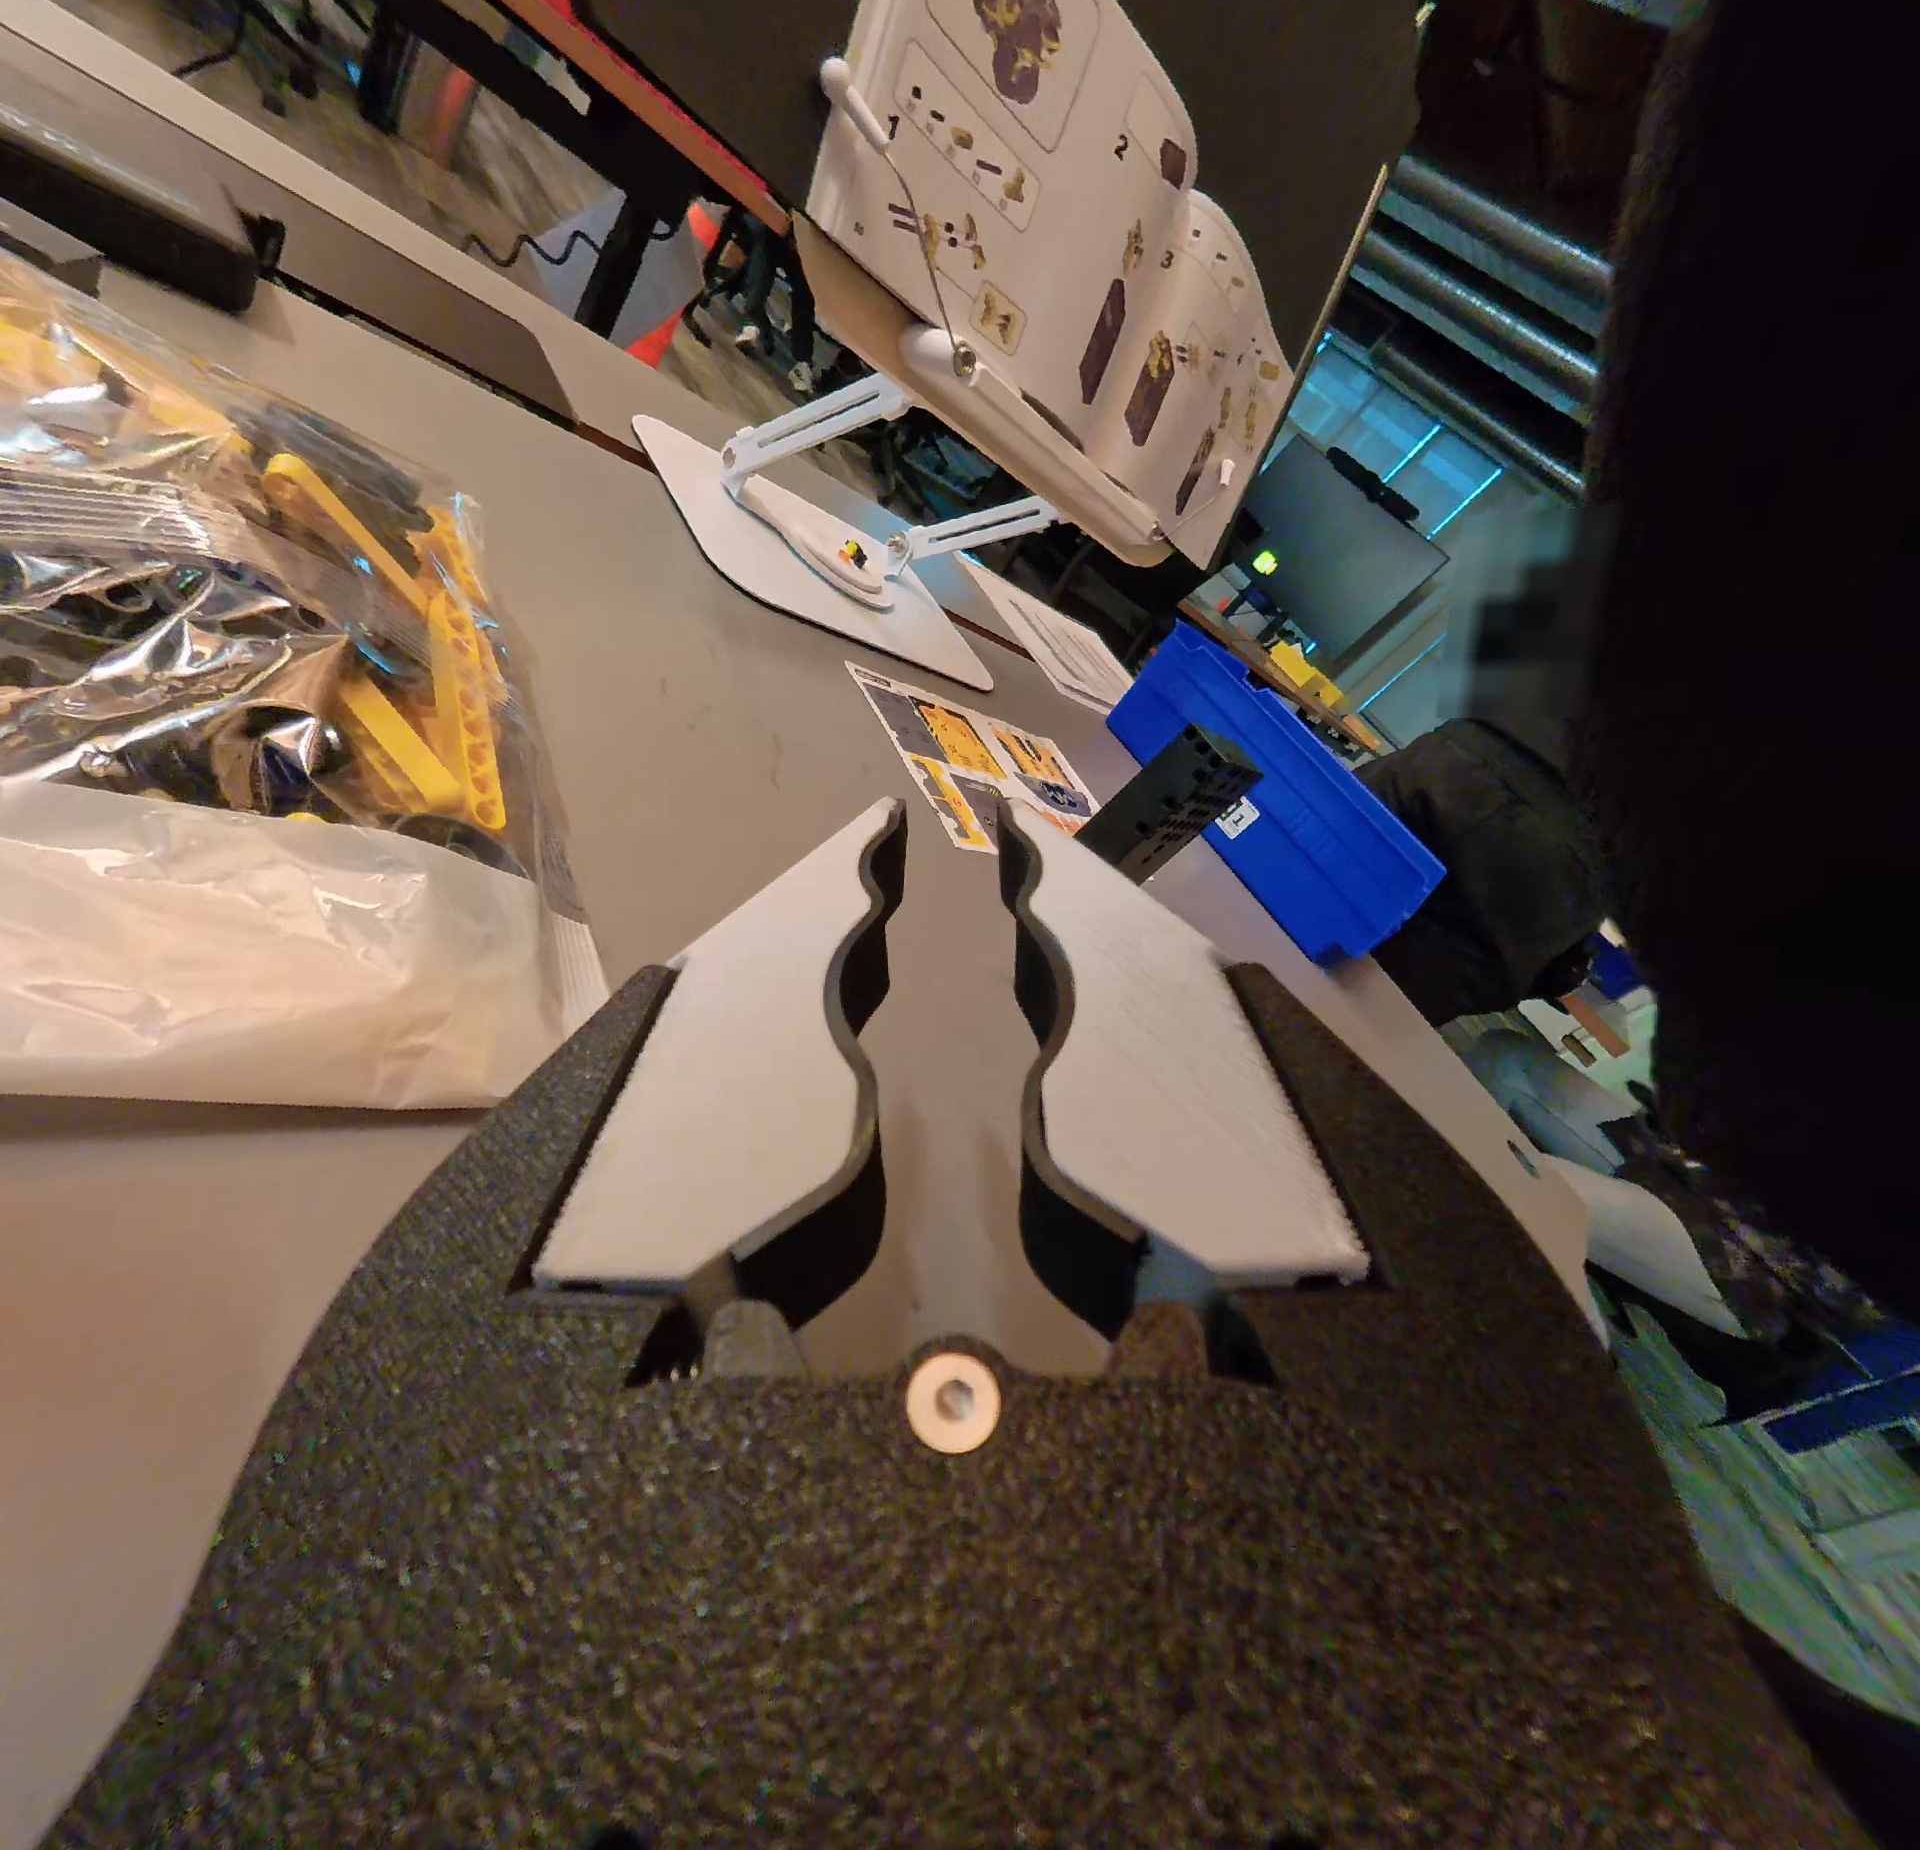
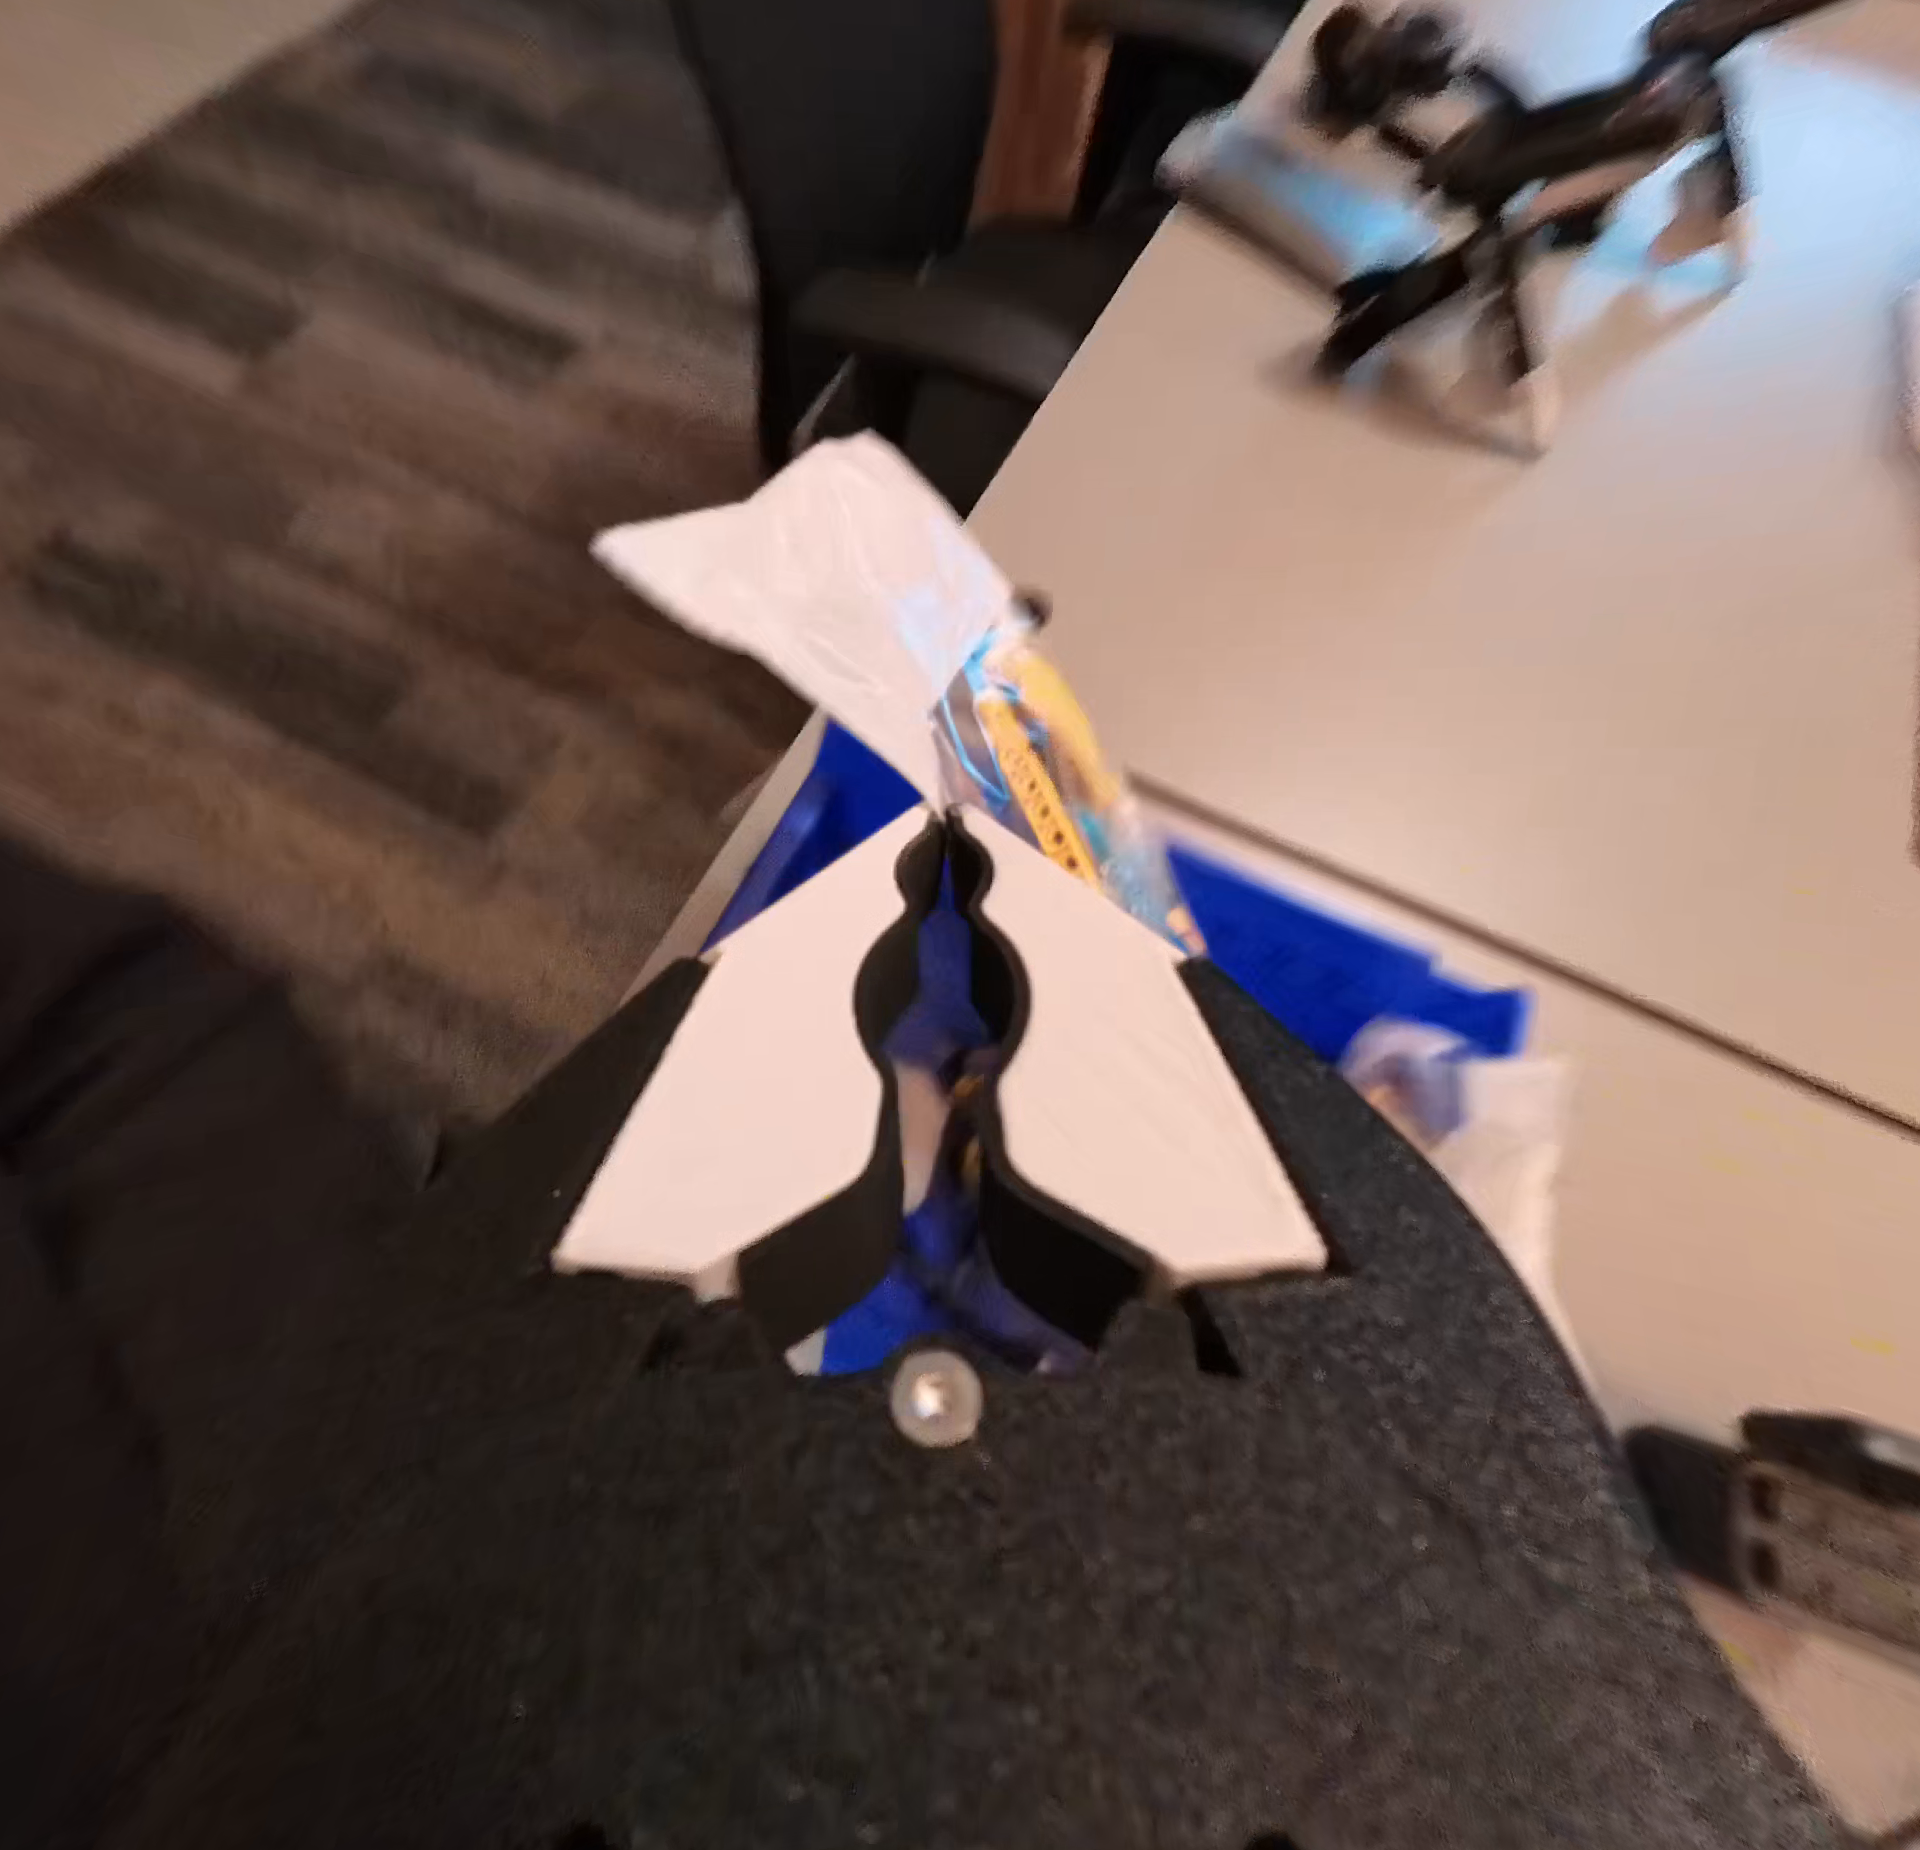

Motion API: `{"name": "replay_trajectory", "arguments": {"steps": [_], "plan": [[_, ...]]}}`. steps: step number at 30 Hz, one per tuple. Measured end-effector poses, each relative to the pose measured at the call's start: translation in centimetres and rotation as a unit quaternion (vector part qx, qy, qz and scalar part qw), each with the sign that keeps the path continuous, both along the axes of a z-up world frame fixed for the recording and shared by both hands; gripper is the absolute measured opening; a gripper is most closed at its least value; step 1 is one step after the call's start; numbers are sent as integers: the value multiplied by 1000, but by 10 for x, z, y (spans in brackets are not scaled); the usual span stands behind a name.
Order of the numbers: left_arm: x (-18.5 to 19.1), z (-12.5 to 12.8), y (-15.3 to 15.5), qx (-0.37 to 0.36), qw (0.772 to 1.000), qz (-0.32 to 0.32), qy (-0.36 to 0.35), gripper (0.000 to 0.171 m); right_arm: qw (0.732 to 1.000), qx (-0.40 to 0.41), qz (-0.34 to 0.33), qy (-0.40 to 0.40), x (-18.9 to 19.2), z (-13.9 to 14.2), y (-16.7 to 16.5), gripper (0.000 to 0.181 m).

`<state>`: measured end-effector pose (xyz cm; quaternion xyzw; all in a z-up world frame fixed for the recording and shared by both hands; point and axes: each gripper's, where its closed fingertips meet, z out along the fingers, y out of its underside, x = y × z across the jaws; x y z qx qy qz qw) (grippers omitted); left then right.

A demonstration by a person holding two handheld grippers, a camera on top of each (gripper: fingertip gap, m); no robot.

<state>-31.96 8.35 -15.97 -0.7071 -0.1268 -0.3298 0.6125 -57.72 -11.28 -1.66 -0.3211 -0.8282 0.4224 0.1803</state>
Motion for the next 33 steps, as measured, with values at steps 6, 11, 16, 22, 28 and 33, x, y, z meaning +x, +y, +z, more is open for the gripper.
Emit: {"name": "replay_trajectory", "arguments": {"steps": [6,11,16,22,28,33], "plan": [[11,-8,3,-24,999,-30,-10,16,985,111,43,-125,102,-73,11,0],[8,-10,4,-29,999,-23,-17,16,975,152,33,-157,125,-88,25,0],[7,-10,4,-28,999,-22,-22,16,976,144,15,-160,131,-93,37,0],[9,-10,4,-28,999,-28,-26,16,976,137,-2,-171,137,-97,48,0],[9,-8,3,-22,998,-35,-39,16,975,117,-9,-187,137,-98,56,0],[7,-6,3,-17,998,-33,-49,16,978,108,-7,-180,132,-94,54,0]]}}
